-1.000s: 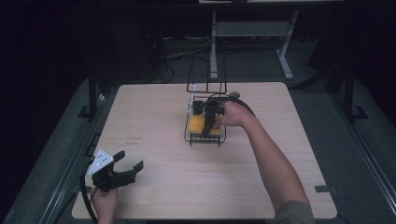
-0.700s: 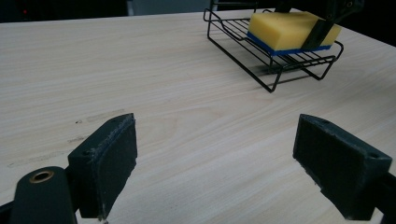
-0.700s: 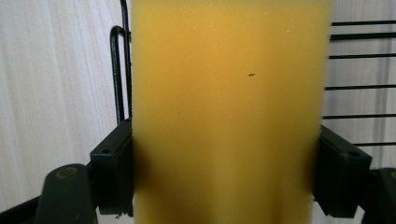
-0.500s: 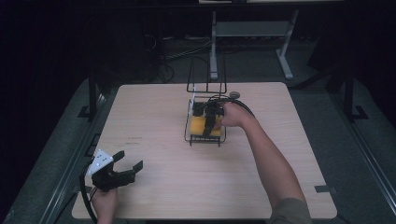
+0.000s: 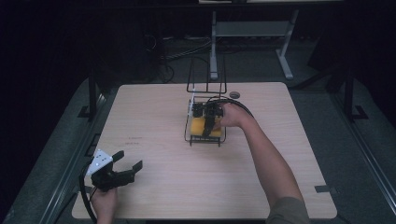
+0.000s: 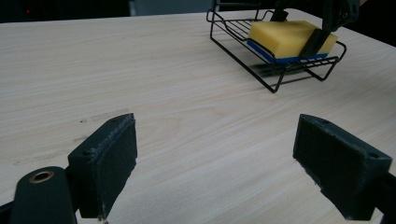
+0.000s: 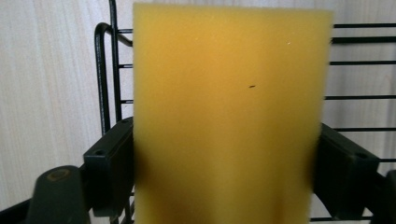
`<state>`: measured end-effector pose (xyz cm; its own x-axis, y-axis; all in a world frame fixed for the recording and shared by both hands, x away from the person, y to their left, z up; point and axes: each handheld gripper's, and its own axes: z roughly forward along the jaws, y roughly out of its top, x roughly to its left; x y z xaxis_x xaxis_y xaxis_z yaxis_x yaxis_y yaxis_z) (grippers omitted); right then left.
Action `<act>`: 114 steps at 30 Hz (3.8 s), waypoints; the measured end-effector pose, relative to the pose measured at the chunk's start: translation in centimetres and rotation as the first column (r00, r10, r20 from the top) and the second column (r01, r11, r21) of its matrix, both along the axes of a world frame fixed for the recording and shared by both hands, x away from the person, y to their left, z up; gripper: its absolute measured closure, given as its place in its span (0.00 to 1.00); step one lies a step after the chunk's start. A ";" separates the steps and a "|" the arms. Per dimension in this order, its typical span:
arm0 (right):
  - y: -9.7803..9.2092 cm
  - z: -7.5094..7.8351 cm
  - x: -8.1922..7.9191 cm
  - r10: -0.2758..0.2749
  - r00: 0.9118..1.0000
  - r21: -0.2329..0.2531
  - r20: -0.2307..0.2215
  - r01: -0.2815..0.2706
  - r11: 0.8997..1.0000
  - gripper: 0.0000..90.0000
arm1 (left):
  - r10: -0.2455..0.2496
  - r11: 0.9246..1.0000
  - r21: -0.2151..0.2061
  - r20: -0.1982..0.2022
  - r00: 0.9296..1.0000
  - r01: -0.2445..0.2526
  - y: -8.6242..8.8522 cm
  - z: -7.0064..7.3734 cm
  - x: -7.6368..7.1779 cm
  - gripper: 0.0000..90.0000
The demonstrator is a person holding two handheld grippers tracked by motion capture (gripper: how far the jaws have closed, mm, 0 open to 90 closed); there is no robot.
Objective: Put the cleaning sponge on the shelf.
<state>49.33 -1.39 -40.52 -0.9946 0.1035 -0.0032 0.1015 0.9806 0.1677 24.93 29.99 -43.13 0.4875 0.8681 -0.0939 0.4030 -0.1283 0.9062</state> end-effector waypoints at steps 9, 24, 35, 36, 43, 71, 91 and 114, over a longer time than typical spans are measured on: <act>0.1 0.8 -0.4 0.005 1.000 0.006 0.023 -0.005 1.000 0.17 | -0.003 1.000 0.004 0.002 1.000 0.003 -0.1 0.0 0.0 0.14; -0.4 2.6 -1.3 -0.005 0.998 0.021 0.063 0.004 1.000 0.17 | -0.012 1.000 0.005 0.001 1.000 0.012 -0.5 0.0 0.0 0.14; -0.7 3.9 -2.3 0.010 0.996 0.013 0.086 -0.011 1.000 0.18 | -0.017 1.000 0.007 -0.003 1.000 0.017 -0.6 0.0 0.1 0.14; -0.7 3.9 -2.3 0.013 0.996 0.010 0.083 -0.013 1.000 0.18 | -0.018 1.000 0.007 -0.002 1.000 0.018 -0.6 0.0 0.1 0.14; -0.6 4.3 -3.0 0.020 0.996 -0.004 0.084 -0.020 1.000 0.18 | -0.016 1.000 -0.002 -0.003 1.000 0.016 -0.6 0.0 0.1 0.14; -0.1 3.6 -6.1 0.058 0.996 -0.052 0.071 -0.055 0.997 0.17 | -0.019 1.000 -0.008 -0.003 1.000 0.019 -0.7 0.0 0.0 0.14; 0.3 3.6 -8.0 0.097 0.992 -0.028 0.077 -0.095 0.995 0.17 | -0.012 1.000 -0.008 -0.003 1.000 0.012 -0.6 0.0 0.0 0.14; -0.4 2.5 -10.7 0.099 0.993 -0.013 0.061 -0.098 0.995 0.17 | -0.017 1.000 0.004 -0.005 1.000 0.017 -0.7 -0.1 0.2 0.14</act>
<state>38.67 -1.76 -38.02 -0.9979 0.0049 -0.0648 -0.0056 0.9869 0.1611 25.11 29.29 -43.19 0.5017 0.8600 -0.0929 0.4055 -0.1390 0.9035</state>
